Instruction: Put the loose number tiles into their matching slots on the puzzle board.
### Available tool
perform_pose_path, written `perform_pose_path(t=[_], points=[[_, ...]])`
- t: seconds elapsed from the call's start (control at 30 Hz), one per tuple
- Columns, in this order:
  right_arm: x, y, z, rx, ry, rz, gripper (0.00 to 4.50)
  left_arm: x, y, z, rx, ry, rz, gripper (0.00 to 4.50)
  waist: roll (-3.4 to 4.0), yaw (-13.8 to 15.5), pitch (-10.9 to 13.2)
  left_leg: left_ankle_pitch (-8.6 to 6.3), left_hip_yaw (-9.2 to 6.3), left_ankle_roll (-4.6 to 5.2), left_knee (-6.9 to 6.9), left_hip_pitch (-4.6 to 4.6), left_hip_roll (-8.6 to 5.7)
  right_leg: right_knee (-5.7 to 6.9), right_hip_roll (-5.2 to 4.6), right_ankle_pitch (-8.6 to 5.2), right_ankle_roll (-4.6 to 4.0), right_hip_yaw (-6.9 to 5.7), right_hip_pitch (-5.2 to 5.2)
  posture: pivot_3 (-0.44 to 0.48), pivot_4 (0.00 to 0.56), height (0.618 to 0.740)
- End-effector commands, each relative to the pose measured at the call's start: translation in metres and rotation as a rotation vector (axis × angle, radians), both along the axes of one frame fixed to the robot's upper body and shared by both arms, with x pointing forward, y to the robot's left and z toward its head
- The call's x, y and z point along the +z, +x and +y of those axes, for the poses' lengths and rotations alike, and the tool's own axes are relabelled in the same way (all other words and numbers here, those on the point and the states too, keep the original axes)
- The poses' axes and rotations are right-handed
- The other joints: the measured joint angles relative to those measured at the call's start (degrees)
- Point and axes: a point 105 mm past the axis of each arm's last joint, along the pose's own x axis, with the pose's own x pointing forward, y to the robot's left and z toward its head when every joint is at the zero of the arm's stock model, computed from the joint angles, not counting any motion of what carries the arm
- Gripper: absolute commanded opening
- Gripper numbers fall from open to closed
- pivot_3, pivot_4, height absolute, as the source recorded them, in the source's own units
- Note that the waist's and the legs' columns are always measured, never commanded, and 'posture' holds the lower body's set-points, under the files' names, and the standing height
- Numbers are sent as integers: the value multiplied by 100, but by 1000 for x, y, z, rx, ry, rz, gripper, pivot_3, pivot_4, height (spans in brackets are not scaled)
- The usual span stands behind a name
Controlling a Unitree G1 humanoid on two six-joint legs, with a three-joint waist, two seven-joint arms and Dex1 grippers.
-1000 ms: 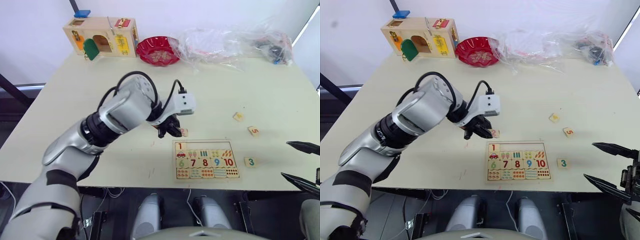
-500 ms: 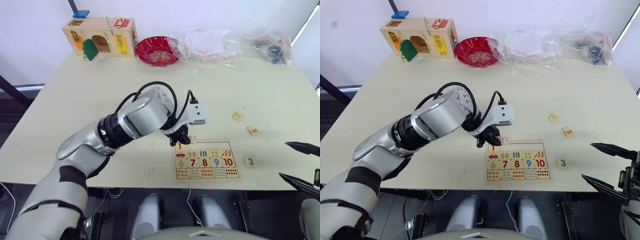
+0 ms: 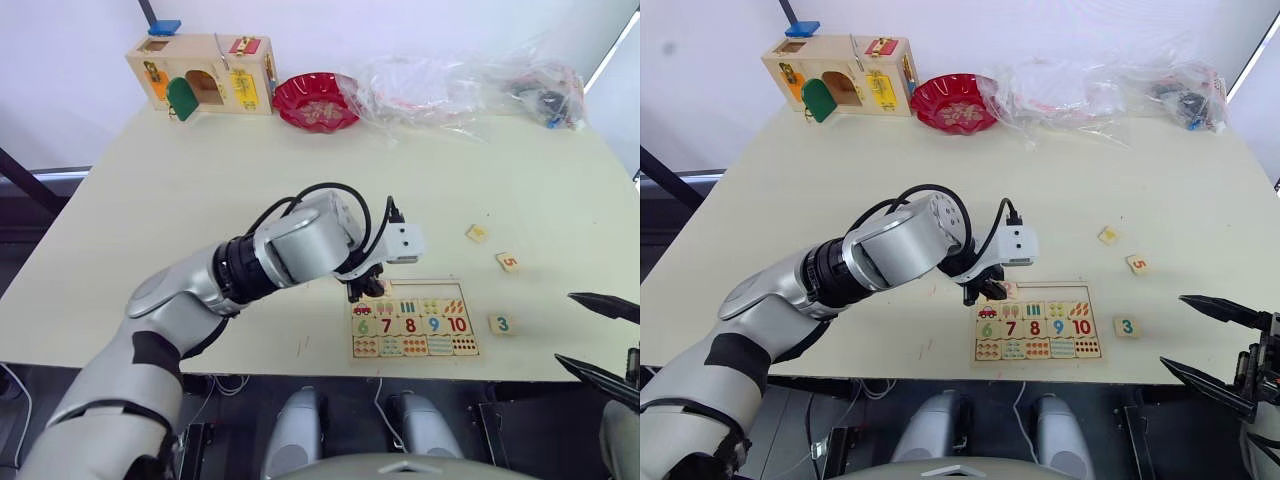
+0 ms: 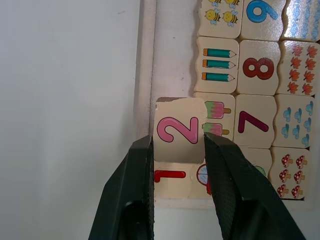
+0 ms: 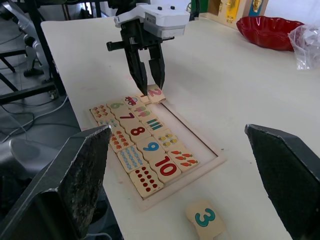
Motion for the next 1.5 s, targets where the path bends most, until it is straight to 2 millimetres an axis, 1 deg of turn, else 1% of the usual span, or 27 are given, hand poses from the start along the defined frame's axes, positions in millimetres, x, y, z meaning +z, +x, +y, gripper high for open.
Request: perform_pose_path(t=[0.03, 0.23, 0.77, 1.5], points=[[9, -5, -2, -9, -20, -49, 4500, 0, 0, -2, -25, -5, -28, 993, 0, 0, 0, 0, -1, 0, 0, 0, 0, 0, 0, 0, 0, 0, 0, 0, 150, 740], [9, -6, -1, -13, -18, -47, 4500, -6, 4, -5, -21, -4, -50, 993, 0, 1, 0, 0, -1, 0, 0, 0, 0, 0, 0, 0, 0, 0, 0, 0, 150, 740], [8, -6, -1, -15, -18, -51, 4500, -11, 5, -9, -38, 3, -66, 993, 0, 1, 0, 0, -1, 0, 0, 0, -1, -2, -1, 0, -1, 0, 0, 0, 150, 740], [7, -5, 0, -14, -14, -54, 4500, -10, 1, -8, -61, 9, -71, 993, 0, 1, 0, 0, -1, 0, 0, 0, -1, -2, -2, 0, -1, 0, 0, 0, 150, 740]])
